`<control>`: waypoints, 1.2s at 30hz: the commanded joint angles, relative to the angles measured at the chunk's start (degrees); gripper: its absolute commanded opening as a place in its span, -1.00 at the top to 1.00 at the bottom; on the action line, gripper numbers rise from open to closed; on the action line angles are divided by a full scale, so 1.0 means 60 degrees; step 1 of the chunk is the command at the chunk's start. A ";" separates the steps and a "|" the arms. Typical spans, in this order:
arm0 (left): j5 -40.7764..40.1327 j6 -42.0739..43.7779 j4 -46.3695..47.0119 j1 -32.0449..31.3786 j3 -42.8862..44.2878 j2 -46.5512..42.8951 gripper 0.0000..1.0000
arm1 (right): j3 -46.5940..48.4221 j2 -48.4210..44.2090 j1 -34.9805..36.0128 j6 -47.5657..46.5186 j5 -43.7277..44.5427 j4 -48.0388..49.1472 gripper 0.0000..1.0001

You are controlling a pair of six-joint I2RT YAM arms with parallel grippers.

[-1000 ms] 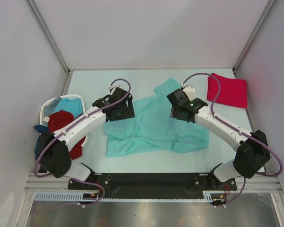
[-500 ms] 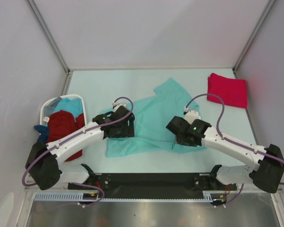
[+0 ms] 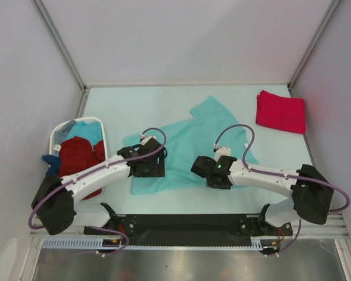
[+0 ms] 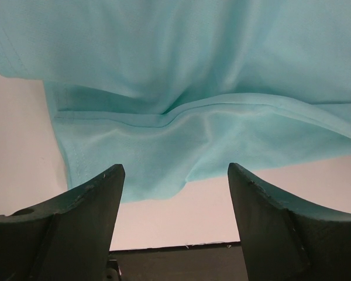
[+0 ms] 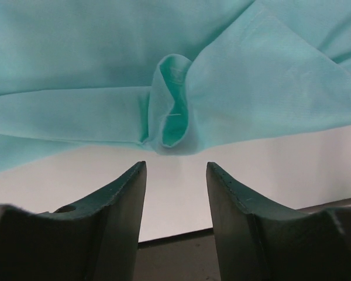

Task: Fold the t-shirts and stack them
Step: Fold the flattened tshirt in 1/3 of the way

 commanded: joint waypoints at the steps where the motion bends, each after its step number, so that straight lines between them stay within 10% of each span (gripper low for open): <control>1: -0.0124 -0.0226 0.0176 -0.0078 -0.0069 -0.0150 -0.55 | 0.0125 0.0409 0.0011 0.0014 0.0422 0.0587 0.09; 10: -0.0081 -0.0270 0.0191 -0.0078 -0.0040 -0.0047 -0.55 | 0.0374 0.0512 -0.0223 -0.0250 0.0554 0.0558 0.87; 21: 0.0036 -0.0212 0.0323 -0.0078 0.0107 0.0245 -0.55 | 0.0785 0.0073 -0.0238 -0.0236 0.1214 -0.0247 0.19; 36: 0.0125 -0.0299 0.0308 -0.0151 0.0049 0.0246 -0.55 | 0.0081 0.0776 -0.0867 -0.0850 0.0906 0.0865 0.26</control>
